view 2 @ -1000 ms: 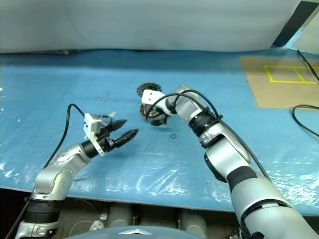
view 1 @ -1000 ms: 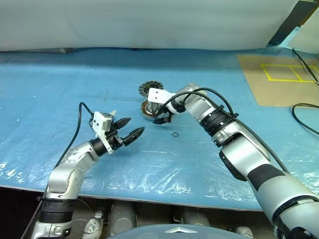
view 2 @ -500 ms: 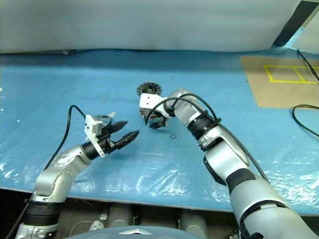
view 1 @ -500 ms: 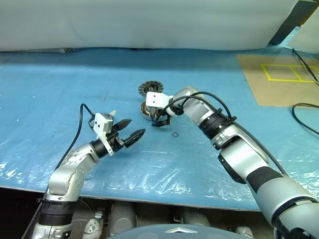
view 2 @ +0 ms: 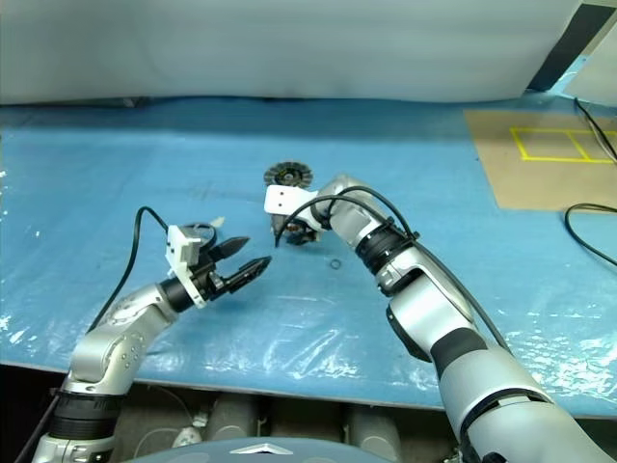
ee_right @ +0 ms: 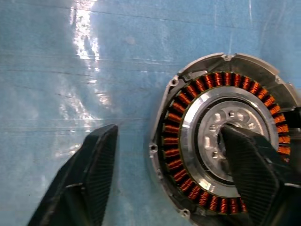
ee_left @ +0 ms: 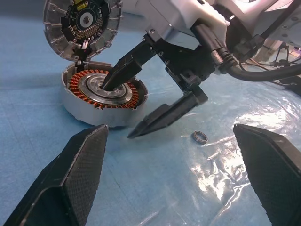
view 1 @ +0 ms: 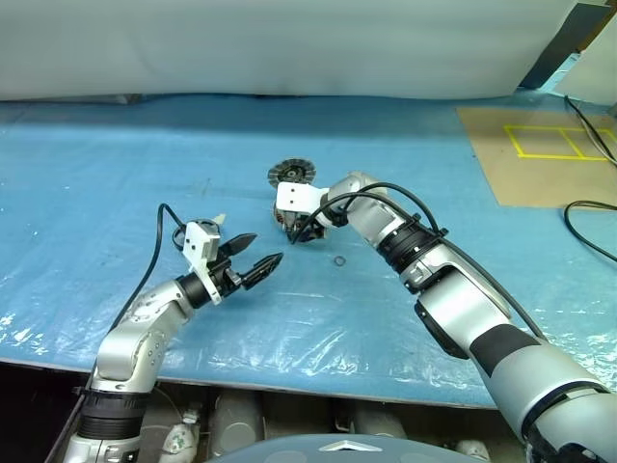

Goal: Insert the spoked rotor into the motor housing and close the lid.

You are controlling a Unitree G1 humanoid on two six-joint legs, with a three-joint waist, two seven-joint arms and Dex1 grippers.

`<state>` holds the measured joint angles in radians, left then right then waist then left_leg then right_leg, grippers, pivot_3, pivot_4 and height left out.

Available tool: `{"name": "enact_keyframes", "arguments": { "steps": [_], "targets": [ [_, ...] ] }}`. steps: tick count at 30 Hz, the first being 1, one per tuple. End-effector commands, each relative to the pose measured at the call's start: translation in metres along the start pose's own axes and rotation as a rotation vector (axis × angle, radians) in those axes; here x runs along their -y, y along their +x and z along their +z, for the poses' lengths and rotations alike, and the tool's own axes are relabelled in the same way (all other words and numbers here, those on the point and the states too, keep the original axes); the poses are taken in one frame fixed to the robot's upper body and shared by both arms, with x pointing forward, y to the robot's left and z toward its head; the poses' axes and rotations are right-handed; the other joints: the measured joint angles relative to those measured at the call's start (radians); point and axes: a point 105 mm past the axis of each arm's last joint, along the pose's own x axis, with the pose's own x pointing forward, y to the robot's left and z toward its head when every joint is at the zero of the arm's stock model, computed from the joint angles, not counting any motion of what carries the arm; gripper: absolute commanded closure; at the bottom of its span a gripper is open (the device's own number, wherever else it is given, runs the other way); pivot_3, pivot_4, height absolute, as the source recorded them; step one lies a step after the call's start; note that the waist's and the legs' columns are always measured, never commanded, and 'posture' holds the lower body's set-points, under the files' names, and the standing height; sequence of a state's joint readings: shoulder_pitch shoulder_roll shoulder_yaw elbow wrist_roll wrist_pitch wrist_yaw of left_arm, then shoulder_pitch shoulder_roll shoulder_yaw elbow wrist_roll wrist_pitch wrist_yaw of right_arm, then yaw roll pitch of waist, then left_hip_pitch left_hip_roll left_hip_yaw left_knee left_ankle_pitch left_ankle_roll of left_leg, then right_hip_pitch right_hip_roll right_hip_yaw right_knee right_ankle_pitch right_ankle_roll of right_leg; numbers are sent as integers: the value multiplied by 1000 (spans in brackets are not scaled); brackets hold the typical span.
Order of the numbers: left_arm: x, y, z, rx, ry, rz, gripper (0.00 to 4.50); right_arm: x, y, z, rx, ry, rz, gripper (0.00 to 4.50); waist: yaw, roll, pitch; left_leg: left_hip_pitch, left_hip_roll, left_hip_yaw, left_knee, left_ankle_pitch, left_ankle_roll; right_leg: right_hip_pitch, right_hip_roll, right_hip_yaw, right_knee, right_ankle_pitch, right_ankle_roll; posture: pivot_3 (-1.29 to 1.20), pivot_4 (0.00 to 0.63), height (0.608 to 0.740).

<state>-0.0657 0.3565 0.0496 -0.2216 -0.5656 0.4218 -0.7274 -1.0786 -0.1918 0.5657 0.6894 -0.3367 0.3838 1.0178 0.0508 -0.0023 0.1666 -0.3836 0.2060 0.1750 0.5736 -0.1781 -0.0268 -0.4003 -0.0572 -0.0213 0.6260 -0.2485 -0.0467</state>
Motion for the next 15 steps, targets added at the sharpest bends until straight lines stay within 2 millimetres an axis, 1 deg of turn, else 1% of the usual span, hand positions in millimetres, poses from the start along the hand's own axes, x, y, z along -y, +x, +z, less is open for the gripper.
{"name": "enact_keyframes", "arguments": {
  "steps": [1, 2, 6, 9, 12, 15],
  "targets": [
    [5, 3, 6, 30, 26, -18, 0, -8, 6, -11, -55, 14, 25, 2271, 0, 0, 0, 0, 0, 0, 0, 0, 0, 0, 0, 0, 0, 0, 0, 0, 150, 740],
    [5, 3, 6, 31, 26, -19, 0, -6, 6, -10, -54, 16, 19, 2514, -1, 0, 0, 0, 0, 0, 0, 0, 0, 0, 0, 0, 0, 0, 0, 0, 150, 740],
    [5, 2, 6, 37, 19, -20, 0, -2, 0, -5, -46, 49, 23, 2537, -2, 0, 0, 2, 0, 0, 0, 0, 0, 1, 0, 0, 1, 0, 0, 0, 150, 740],
    [6, -1, 7, 46, 5, -28, 0, -12, -10, 7, -11, 95, 90, 2537, 1, 0, 0, 2, 0, 0, 0, 0, 0, 2, 0, 0, 0, 0, 0, 0, 150, 740],
    [6, -4, 7, 47, 4, -34, 0, -29, -25, 21, 15, 167, 173, 2537, 3, 0, 0, 1, 0, -1, 0, 0, 0, 1, 0, 0, -1, 0, 0, 0, 150, 740],
    [5, -7, 8, 45, 4, -35, 0, -45, -33, 26, 7, 211, 223, 2537, 2, 0, 0, -1, 0, -1, -2, 0, 0, -1, 0, 0, -1, 2, 3, 0, 150, 740]
  ]
}}
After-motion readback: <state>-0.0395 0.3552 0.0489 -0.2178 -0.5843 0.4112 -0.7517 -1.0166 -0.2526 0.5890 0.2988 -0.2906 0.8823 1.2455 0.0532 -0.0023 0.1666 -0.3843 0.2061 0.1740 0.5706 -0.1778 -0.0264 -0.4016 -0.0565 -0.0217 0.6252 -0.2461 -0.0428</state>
